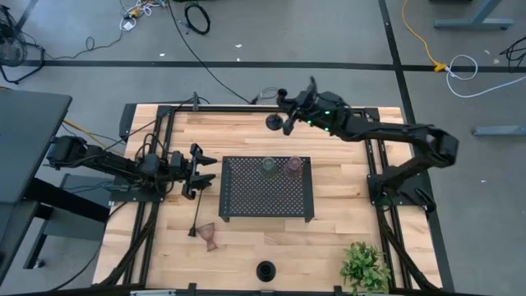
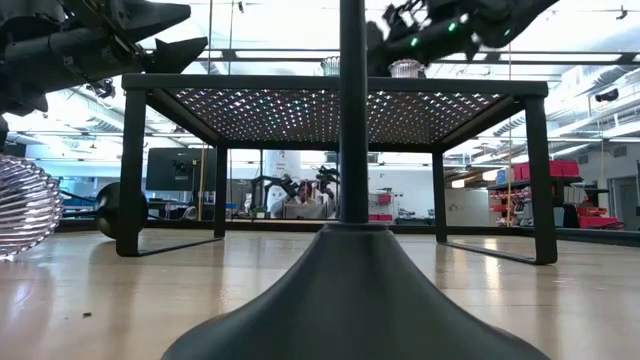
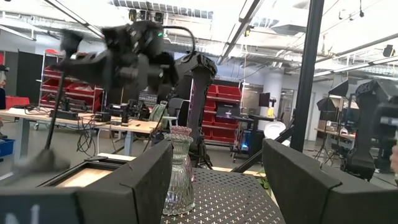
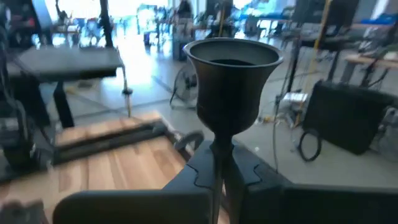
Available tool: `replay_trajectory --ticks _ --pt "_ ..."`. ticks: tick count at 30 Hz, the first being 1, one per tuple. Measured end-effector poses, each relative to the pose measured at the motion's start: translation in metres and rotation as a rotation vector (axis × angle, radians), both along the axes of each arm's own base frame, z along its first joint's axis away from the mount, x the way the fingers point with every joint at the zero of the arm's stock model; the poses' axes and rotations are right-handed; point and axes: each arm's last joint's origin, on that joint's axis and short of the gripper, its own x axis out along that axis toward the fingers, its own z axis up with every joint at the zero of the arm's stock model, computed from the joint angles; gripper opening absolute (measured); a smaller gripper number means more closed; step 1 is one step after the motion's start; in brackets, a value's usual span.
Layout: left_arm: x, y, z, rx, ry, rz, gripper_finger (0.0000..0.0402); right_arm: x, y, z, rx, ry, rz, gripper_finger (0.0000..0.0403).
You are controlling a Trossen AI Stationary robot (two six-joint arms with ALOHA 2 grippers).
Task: Pick & Place candle stick holders
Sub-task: Put the top black candle holder on the shelf
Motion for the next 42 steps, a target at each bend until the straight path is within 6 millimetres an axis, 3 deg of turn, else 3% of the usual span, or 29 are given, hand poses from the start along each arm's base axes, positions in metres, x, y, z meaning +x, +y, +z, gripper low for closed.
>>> replay_trajectory --ticks 7,18,29,42 --pt "0.0 0.0 0.0 -0.005 -0.001 -0.002 0.0248 -0.03 0.026 0.043 -0.03 -0.11 0.039 0.0004" --pt "0.0 0.0 0.0 -0.007 -0.001 -0.003 0.0248 -0.061 0.085 0.079 -0.019 -0.216 0.208 0.0004" --pt "0.0 0.0 0.0 -0.024 -0.002 -0.009 0.0248 -0.067 0.151 0.079 0.041 -0.179 0.439 0.0002" --pt "0.0 0.0 0.0 -0.025 -0.002 -0.01 0.0248 -0.083 0.213 0.069 0.115 -0.093 0.4 0.0002"
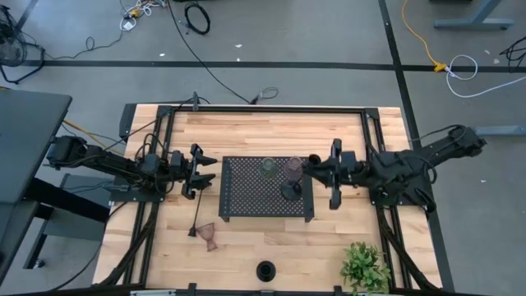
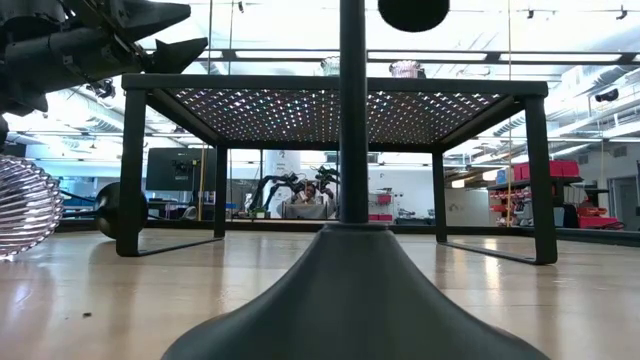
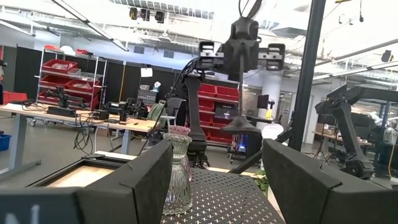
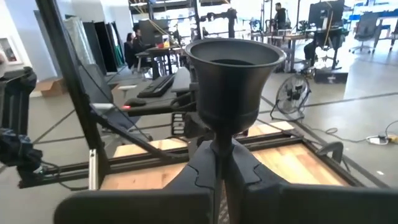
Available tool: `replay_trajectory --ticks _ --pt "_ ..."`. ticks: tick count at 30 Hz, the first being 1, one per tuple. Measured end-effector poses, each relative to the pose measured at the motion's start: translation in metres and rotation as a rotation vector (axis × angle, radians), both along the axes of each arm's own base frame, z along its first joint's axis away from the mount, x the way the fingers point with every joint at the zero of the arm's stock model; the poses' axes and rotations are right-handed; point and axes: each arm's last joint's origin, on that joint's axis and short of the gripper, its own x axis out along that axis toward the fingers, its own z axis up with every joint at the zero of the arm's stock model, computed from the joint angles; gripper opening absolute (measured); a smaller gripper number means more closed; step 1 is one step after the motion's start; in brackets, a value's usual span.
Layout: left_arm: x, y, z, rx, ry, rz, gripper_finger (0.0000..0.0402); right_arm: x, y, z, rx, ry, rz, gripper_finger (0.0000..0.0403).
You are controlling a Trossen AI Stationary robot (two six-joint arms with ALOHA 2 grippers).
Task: Pick & Place candle stick holders
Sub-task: Put the top black candle holder on the shelf
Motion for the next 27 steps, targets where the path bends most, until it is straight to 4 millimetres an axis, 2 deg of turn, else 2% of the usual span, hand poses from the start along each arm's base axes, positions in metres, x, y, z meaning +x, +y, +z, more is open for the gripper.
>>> replay_trajectory --ticks 7,13,27 --pt "0.0 0.0 0.0 0.0 -0.001 0.0 0.0248 -0.006 0.017 -0.004 0.02 0.025 0.002 0.0002" --pt "0.0 0.0 0.0 0.0 0.0 0.0 0.0248 0.0 0.029 -0.013 0.017 0.061 0.023 0.0002" --pt "0.0 0.0 0.0 0.0 -0.003 0.0 0.0248 0.01 0.037 -0.028 0.02 0.134 0.022 0.0002"
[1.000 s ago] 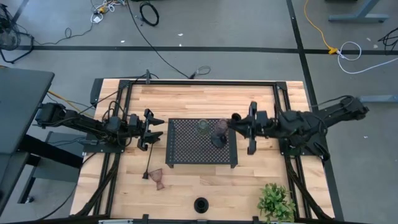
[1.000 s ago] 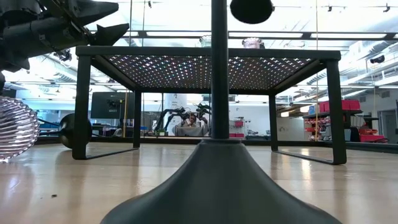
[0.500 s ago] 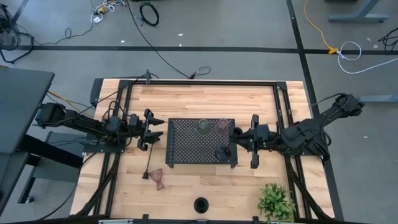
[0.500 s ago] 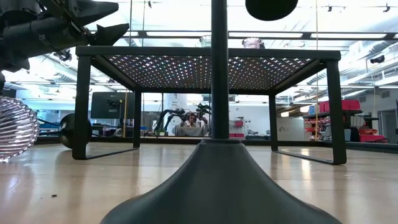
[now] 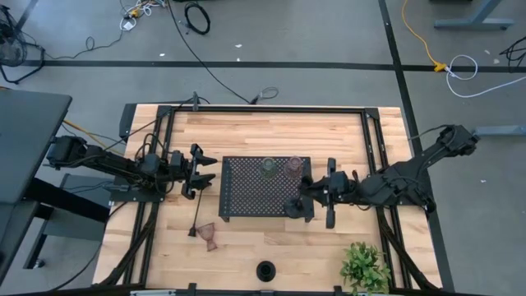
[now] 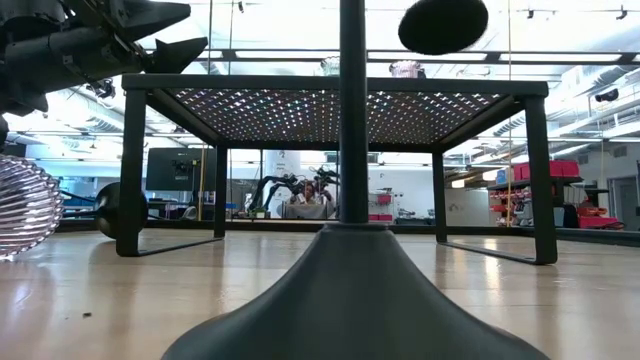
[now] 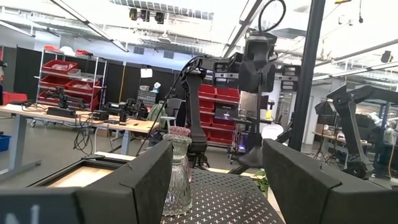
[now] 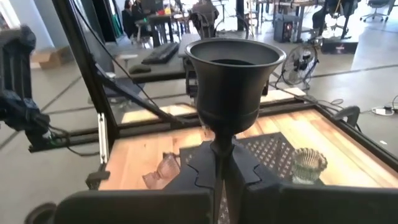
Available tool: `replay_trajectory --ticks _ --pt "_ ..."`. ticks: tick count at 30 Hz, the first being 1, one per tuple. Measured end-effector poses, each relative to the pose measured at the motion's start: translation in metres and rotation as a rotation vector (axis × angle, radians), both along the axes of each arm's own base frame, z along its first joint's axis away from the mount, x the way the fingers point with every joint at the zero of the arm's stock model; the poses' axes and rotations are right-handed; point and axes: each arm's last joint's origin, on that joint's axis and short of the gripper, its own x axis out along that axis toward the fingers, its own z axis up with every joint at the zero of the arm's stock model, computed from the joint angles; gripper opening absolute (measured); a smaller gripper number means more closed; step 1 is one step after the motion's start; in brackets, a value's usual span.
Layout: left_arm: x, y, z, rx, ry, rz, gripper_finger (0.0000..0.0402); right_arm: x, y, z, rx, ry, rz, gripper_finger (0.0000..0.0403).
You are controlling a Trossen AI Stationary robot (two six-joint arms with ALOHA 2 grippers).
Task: Pick & Place candle stick holders
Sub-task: Put the top black candle holder on the shelf
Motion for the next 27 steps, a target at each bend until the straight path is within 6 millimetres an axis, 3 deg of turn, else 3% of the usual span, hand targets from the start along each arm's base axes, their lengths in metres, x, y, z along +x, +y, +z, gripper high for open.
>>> replay_trajectory --ticks 9,27 --pt "0.0 0.0 0.0 0.0 0.0 0.0 0.0248 0.007 0.004 -0.014 -0.023 0.076 -0.008 0.0002" --pt "0.0 0.0 0.0 0.001 0.001 0.0 0.0248 0.01 0.005 -0.022 -0.11 0.114 -0.102 0.0002"
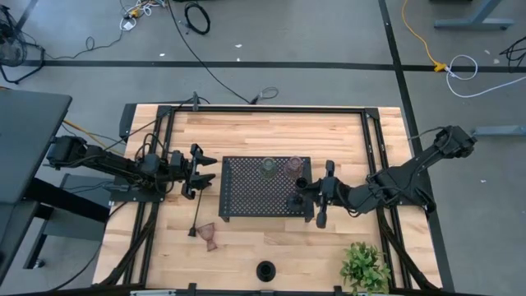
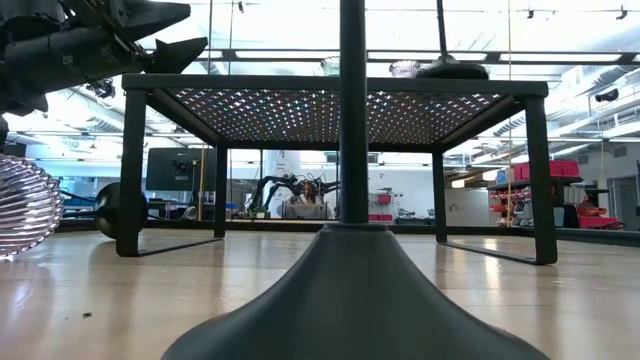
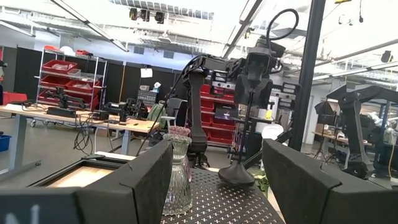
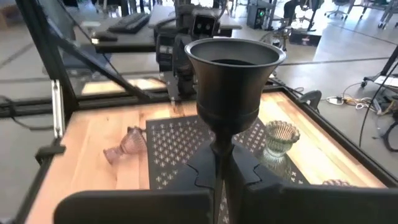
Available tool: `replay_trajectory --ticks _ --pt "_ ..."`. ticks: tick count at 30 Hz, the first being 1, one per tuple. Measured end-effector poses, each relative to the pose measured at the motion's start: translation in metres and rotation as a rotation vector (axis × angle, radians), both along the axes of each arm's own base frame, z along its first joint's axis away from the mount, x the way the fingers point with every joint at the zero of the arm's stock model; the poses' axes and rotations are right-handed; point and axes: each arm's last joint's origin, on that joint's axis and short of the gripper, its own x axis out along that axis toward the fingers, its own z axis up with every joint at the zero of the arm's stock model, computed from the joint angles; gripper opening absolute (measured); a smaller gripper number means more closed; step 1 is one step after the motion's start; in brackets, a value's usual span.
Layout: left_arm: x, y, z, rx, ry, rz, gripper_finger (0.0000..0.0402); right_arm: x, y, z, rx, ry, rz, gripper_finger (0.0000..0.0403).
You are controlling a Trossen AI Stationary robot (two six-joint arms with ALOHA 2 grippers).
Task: Pick & Place candle stick holders
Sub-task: Put the top black candle holder on the shelf
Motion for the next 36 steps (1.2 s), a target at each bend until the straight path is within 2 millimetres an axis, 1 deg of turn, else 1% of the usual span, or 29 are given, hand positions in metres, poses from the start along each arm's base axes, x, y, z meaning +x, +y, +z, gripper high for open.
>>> replay_trajectory --ticks 6,22,25,33,36 --pt "0.0 0.0001 0.0 0.0 0.0 0.001 0.0248 0.008 0.0045 -0.0092 -0.028 0.025 -0.01 0.0002" --pt "0.0 0.0001 0.0 0.0 0.0 0.0 0.0248 0.0057 0.0091 -0.0082 -0.071 0.015 -0.018 0.0002" --pt "0.0 0.0 0.0 0.0 0.0 0.0 0.0248 0.0057 0.0091 -0.0081 -0.05 0.01 -0.023 0.0004" --pt "0.0 0.0001 0.0 0.0 0.0 0.0 0.0248 0.0057 0.0092 -0.0081 -0.048 0.01 -0.02 0.0034" --pt "0.0 0.0 0.0 0.0 0.0 0.0 0.0248 0.0059 0.0102 -0.008 -0.036 0.013 0.012 0.0042"
